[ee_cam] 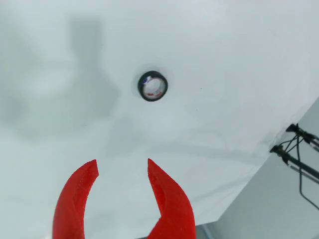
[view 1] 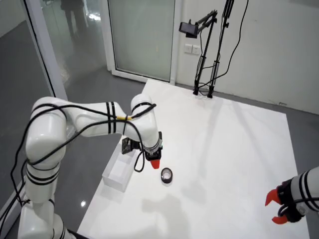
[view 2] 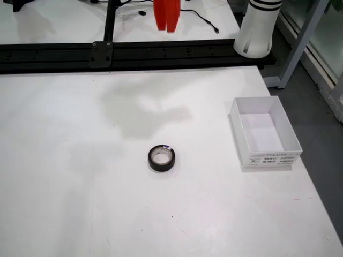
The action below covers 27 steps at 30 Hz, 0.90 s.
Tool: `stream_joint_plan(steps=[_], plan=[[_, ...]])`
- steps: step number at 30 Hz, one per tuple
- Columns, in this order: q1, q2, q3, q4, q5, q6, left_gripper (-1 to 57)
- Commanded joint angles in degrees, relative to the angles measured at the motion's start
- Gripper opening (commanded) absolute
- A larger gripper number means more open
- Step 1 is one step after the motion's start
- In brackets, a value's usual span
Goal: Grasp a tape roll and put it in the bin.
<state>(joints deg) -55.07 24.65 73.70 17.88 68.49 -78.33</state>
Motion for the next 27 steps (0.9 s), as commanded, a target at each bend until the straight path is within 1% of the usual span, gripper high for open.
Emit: stream_joint_plan(steps=[1, 5, 9, 14, 17, 20, 22, 27], plan=[[8.3, 10.5, -3.3, 1.8, -9.0, 12.9, 22.5], [10.4, 14.9, -4.2, 1.8, -12.7, 13.0, 22.4], [11.7, 21.1, -9.4, 1.6, -13.6, 15.8, 22.1], [12.6, 28.0, -17.4, 1.8, -13.8, 20.3, 23.2], [13.6, 29.0, -18.2, 1.8, -16.1, 20.6, 23.1], [14.3, 29.1, -18.3, 2.7, -18.0, 20.6, 22.8], [14.6, 29.6, -18.7, 3.1, -18.2, 20.6, 22.8], [15.0, 31.9, -18.9, 2.9, -18.6, 20.6, 22.7]])
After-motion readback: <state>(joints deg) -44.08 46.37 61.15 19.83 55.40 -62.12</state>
